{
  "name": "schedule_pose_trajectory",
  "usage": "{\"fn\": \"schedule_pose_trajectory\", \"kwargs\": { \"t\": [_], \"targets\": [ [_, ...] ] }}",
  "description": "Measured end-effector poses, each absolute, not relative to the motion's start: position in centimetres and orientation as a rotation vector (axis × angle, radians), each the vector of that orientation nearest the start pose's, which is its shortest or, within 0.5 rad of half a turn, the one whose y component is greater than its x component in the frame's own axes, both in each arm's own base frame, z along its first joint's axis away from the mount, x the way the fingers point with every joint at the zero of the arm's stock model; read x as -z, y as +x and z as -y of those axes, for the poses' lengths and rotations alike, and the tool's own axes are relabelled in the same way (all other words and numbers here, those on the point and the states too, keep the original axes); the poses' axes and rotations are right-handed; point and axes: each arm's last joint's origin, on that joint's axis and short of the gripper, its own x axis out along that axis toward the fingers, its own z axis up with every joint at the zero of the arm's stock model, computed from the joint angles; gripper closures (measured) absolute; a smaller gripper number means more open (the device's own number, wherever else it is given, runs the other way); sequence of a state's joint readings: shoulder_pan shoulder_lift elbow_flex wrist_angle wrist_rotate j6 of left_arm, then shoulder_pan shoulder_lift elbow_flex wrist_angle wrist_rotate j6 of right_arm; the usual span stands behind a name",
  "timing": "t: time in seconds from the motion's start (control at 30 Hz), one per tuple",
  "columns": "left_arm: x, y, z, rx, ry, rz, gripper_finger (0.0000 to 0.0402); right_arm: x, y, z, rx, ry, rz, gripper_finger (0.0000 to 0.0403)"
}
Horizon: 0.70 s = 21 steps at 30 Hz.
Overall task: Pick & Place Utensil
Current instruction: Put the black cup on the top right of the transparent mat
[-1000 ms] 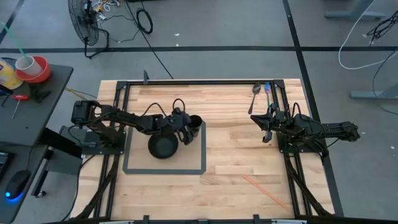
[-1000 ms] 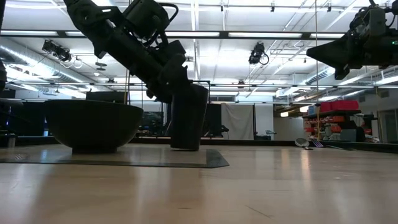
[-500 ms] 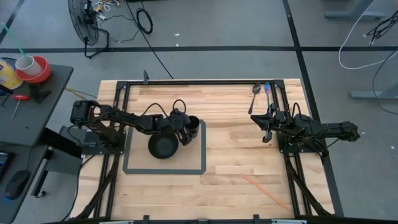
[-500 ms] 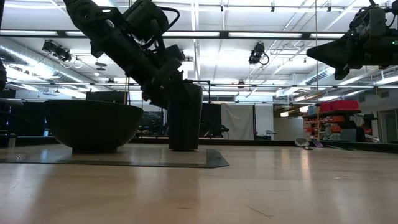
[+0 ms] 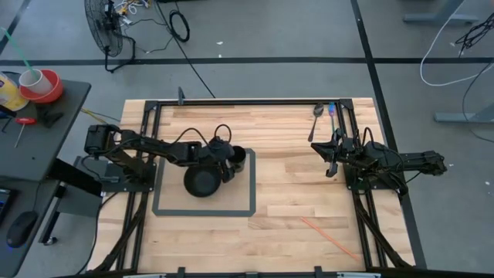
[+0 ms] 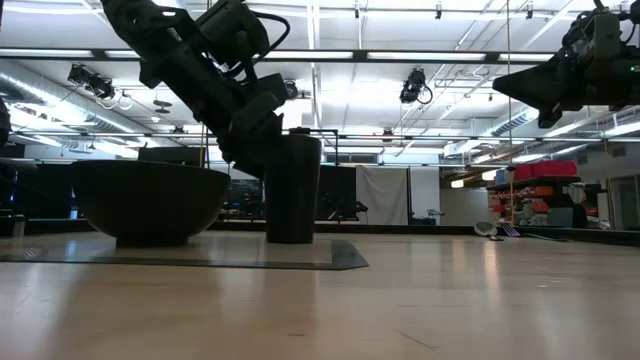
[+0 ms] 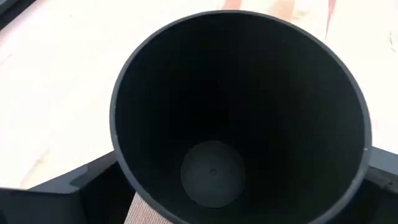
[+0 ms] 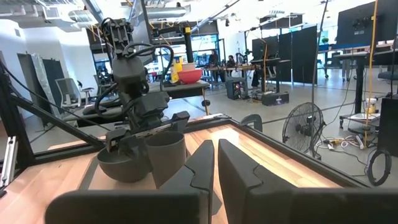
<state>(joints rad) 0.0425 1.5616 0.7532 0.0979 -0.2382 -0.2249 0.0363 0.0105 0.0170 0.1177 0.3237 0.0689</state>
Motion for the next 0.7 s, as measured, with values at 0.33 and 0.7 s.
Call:
{"fn": "schedule_pose_trajectory", "kwargs": {
  "t": [0.33, 0.7],
  "targets": [
    [-17.16, 30.33, -2.21, -0.411, -0.086, -0.644, 0.0003, -17.96, 9.54, 0.58, 0.283, 0.090, 0.132, 0.0376],
    [-17.51, 30.61, -2.21, -0.397, -0.067, -0.604, 0.0010, -17.96, 9.54, 0.58, 0.283, 0.090, 0.132, 0.0376]
  ]
}}
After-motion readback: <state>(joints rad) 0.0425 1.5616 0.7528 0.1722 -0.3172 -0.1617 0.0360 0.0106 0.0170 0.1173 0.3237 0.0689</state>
